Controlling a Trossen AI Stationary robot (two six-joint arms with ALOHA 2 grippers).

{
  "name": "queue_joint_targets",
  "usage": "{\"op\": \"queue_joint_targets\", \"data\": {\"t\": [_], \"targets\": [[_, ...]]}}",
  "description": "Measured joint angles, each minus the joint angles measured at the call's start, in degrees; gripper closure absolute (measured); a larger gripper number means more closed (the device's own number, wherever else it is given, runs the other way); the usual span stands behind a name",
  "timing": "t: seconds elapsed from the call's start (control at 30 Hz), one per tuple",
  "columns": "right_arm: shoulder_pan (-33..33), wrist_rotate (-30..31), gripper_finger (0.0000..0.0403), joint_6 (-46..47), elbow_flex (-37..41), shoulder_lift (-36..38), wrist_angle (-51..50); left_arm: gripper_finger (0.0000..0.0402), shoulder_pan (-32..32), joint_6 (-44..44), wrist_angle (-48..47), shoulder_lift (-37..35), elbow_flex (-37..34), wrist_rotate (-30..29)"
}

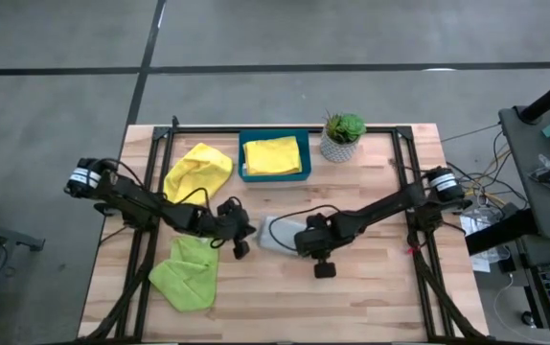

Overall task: Fold microfiber towels
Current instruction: Fold the gray microfiber cloth, then stack the folded gray microfiber cloth on top of the yellow microfiber cloth

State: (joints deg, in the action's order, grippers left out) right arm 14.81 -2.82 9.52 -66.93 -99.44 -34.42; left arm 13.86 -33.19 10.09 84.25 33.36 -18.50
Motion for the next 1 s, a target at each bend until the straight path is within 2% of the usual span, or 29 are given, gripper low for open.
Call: {"op": "queue_joint_targets", "data": {"t": [0.2,0.33,0.43,0.53,0.7,0.8,1.0], "targets": [[0.07,-0.05,0.0394,12.59,3.60,5.93,1.71,0.0395,-1.19,-5.48,2.23,-3.14,0.02,-0.02],[0.07,-0.04,0.0376,25.49,10.03,11.25,10.27,0.0357,-1.29,-7.22,3.91,-3.61,0.35,1.57],[0.23,0.04,0.0345,36.23,16.15,14.72,18.66,0.0314,-2.06,-11.42,3.98,-3.31,0.37,1.82],[1.21,2.98,0.0304,47.68,21.72,18.59,25.72,0.0265,-3.30,-15.00,3.96,-2.66,0.36,1.94],[3.47,7.86,0.0232,64.20,29.69,21.90,30.03,0.0193,-5.66,-19.84,3.96,-0.43,0.35,2.01],[4.49,9.33,0.0194,69.61,33.27,22.40,34.75,0.0171,-6.44,-18.77,5.97,0.69,0.46,2.21],[4.42,12.24,0.0136,73.17,39.20,22.34,46.43,0.0165,-6.75,-19.12,10.90,4.88,0.59,4.25]]}}
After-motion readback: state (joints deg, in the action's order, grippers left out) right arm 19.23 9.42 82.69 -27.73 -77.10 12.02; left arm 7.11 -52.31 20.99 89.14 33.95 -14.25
